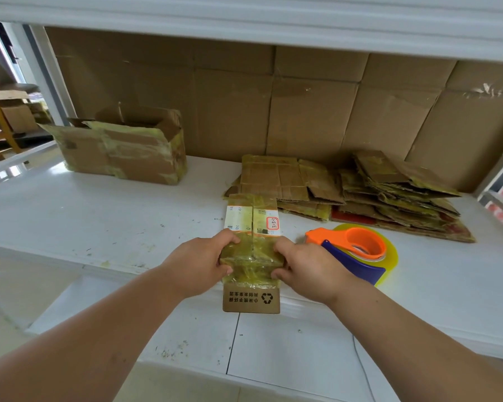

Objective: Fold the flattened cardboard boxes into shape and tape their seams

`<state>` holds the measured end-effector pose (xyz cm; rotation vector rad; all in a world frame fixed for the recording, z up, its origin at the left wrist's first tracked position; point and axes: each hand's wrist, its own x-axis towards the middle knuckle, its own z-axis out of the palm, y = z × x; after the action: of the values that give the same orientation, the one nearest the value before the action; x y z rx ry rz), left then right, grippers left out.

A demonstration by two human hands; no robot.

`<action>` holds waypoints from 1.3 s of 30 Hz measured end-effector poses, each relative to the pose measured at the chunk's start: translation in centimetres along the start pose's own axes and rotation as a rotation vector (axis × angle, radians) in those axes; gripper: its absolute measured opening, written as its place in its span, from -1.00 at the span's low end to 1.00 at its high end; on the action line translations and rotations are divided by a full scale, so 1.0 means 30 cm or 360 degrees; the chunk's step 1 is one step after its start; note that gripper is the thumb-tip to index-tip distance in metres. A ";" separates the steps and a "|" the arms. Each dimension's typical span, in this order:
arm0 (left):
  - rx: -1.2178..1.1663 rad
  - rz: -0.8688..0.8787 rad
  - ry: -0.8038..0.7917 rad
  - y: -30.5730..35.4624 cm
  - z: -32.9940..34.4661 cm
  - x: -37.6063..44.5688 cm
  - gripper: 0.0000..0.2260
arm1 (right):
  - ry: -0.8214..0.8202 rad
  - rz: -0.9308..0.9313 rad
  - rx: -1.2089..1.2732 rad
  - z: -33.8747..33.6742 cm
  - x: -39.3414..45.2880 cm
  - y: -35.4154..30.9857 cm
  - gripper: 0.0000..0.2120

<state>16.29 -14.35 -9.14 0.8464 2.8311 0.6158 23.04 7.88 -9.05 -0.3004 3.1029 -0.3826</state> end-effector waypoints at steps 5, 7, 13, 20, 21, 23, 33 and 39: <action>-0.0300 -0.0164 -0.0082 -0.002 0.032 -0.016 -0.14 | 0.0085 0.0049 0.0019 0.007 -0.014 -0.007 -0.66; -0.0355 -0.0203 -0.0041 -0.004 0.042 -0.023 -0.14 | 0.0088 0.0059 0.0059 -0.001 -0.017 -0.018 -0.62; -0.0308 -0.0218 0.0006 -0.037 -0.055 -0.010 -0.18 | 0.0033 0.0036 0.0355 -0.044 -0.010 -0.075 -0.59; -0.0812 -0.0620 -0.0455 -0.063 -0.152 0.018 0.01 | 0.0012 -0.0115 0.0537 -0.016 0.032 -0.140 -0.83; -0.0768 -0.0611 -0.0431 -0.053 -0.147 0.022 0.03 | -0.0012 -0.0130 0.0576 -0.013 0.044 -0.146 -0.80; -0.0523 -0.0535 -0.0375 -0.034 -0.128 0.029 0.05 | -0.0011 -0.0097 0.0649 -0.009 0.064 -0.141 -0.73; 0.0235 -0.0280 -0.0503 -0.087 -0.226 0.120 0.11 | 0.0167 0.0485 0.0358 -0.046 0.126 0.024 -0.45; 0.0432 -0.0351 -0.0671 -0.135 -0.241 0.157 -0.05 | 0.0284 0.0410 0.0389 -0.041 0.125 0.000 -0.71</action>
<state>8.68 -17.34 -4.25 0.5974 2.5914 0.0158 19.31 7.47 -7.77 0.1420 3.1561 -0.8097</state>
